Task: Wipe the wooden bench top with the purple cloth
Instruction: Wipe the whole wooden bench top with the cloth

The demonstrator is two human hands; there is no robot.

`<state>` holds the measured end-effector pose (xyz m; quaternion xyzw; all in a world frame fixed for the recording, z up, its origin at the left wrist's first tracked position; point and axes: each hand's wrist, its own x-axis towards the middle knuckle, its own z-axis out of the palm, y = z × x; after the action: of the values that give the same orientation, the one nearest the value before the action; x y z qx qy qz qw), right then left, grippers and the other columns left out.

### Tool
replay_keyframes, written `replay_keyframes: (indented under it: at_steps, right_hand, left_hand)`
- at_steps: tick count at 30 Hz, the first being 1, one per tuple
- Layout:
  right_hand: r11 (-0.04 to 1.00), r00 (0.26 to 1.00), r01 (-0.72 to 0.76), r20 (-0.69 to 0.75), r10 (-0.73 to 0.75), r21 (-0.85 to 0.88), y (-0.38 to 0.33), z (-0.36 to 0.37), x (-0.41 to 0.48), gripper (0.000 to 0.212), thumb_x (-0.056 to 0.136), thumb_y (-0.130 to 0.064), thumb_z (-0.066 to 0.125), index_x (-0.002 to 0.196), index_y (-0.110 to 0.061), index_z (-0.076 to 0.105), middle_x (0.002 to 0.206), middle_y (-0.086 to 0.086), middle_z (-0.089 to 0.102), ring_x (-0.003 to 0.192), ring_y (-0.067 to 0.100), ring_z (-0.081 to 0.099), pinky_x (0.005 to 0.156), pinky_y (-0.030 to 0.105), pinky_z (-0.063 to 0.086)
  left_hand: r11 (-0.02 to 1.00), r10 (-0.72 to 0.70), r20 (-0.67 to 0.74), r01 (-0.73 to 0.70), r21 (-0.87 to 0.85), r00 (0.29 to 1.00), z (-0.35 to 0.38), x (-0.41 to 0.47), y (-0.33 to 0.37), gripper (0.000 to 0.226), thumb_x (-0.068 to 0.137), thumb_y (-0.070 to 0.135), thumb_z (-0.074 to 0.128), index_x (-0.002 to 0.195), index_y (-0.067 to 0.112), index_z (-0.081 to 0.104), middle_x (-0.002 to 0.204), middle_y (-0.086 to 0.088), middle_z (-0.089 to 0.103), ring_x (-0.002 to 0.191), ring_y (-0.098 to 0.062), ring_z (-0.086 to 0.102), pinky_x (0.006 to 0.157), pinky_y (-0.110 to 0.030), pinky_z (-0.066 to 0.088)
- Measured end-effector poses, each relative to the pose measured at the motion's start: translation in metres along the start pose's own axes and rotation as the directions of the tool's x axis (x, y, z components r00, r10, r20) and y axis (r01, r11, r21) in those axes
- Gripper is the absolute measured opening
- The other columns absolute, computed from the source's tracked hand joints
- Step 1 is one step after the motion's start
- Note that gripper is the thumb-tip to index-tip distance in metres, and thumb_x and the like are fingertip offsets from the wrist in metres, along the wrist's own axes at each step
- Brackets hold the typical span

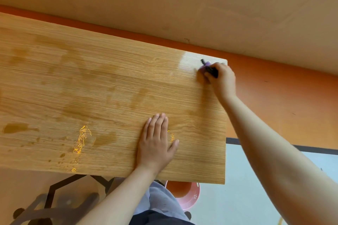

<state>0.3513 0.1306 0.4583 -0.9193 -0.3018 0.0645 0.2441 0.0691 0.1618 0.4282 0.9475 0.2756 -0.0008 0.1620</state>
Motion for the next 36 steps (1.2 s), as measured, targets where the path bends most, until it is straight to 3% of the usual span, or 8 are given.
replay_keyframes:
  at_steps: [4,7,14,16,20,24,30,36]
  right_hand:
    - [0.997,0.997,-0.067,-0.04,0.065,-0.045,0.004,-0.002,-0.016,0.012,0.081,-0.019,0.068,0.09,-0.012,0.064,0.087,0.003,0.058,0.083,0.026,0.053,0.065,0.025,0.026]
    - [0.996,0.996,0.077,0.034,-0.078,0.038,-0.027,0.011,-0.061,0.014,0.078,-0.017,0.071,0.091,-0.015,0.065,0.086,-0.003,0.056,0.08,0.018,0.049,0.064,0.025,0.027]
    - [0.953,0.919,0.301,0.259,-0.296,0.022,-0.037,0.012,-0.144,0.028,0.073,-0.009,0.076,0.099,-0.012,0.068,0.09,0.003,0.064,0.086,0.025,0.056,0.07,0.03,0.044]
    - [0.969,0.939,0.247,0.247,-0.241,0.005,-0.018,-0.003,-0.127,0.022,0.075,-0.014,0.076,0.095,-0.012,0.068,0.088,0.005,0.064,0.084,0.026,0.056,0.069,0.034,0.043]
    - [0.993,0.997,0.027,0.074,-0.019,-0.118,0.023,-0.029,-0.077,0.018,0.081,-0.022,0.071,0.091,-0.008,0.065,0.088,0.009,0.064,0.083,0.029,0.055,0.065,0.034,0.037]
    - [0.986,0.991,-0.134,-0.037,0.131,-0.097,0.014,-0.022,-0.076,0.016,0.083,-0.022,0.067,0.091,-0.009,0.064,0.089,0.008,0.062,0.084,0.029,0.055,0.064,0.034,0.036]
    - [0.991,0.989,0.131,0.07,-0.132,0.012,-0.033,0.006,-0.165,0.019,0.079,-0.024,0.073,0.09,-0.01,0.067,0.084,0.005,0.063,0.078,0.023,0.054,0.064,0.029,0.037]
    - [0.989,0.978,0.149,0.151,-0.147,-0.006,-0.013,-0.009,-0.178,0.022,0.078,-0.024,0.075,0.091,-0.008,0.068,0.084,0.006,0.064,0.078,0.027,0.056,0.064,0.032,0.041]
  left_hand:
    - [1.0,0.0,-0.01,0.0,0.004,1.0,0.001,0.0,0.0,0.073,0.087,0.053,0.044,0.136,0.0,0.048,0.143,-0.015,0.047,0.136,-0.03,0.04,0.116,-0.043,0.021]
    - [1.0,0.004,-0.012,-0.003,0.003,1.0,0.002,0.0,-0.001,0.073,0.087,0.053,0.044,0.137,-0.001,0.047,0.143,-0.016,0.047,0.136,-0.03,0.039,0.116,-0.043,0.021]
    - [1.0,0.007,-0.048,-0.007,-0.02,0.999,0.002,0.001,0.0,0.072,0.086,0.051,0.046,0.135,-0.001,0.049,0.142,-0.015,0.048,0.136,-0.029,0.037,0.116,-0.043,0.021]
    - [1.0,0.016,-0.054,-0.017,-0.016,0.998,0.002,0.001,-0.001,0.072,0.086,0.051,0.047,0.136,-0.001,0.049,0.143,-0.015,0.047,0.136,-0.029,0.037,0.117,-0.043,0.021]
    - [1.0,0.016,-0.053,-0.017,-0.015,0.998,0.003,0.0,-0.001,0.072,0.086,0.051,0.044,0.136,0.0,0.048,0.143,-0.015,0.047,0.136,-0.03,0.038,0.117,-0.043,0.021]
    - [1.0,0.021,-0.038,-0.022,-0.001,0.999,0.003,-0.001,-0.002,0.072,0.087,0.053,0.042,0.137,0.0,0.047,0.144,-0.015,0.045,0.137,-0.029,0.036,0.118,-0.043,0.019]
    - [1.0,0.027,-0.035,-0.027,-0.011,0.999,0.003,-0.001,-0.003,0.072,0.086,0.052,0.044,0.137,0.0,0.046,0.144,-0.015,0.046,0.137,-0.03,0.037,0.118,-0.042,0.018]
    - [0.998,0.05,-0.022,-0.051,-0.03,0.999,-0.012,-0.003,-0.004,0.069,0.086,0.045,0.059,0.138,0.001,0.046,0.145,-0.014,0.046,0.137,-0.029,0.039,0.119,-0.043,0.016]
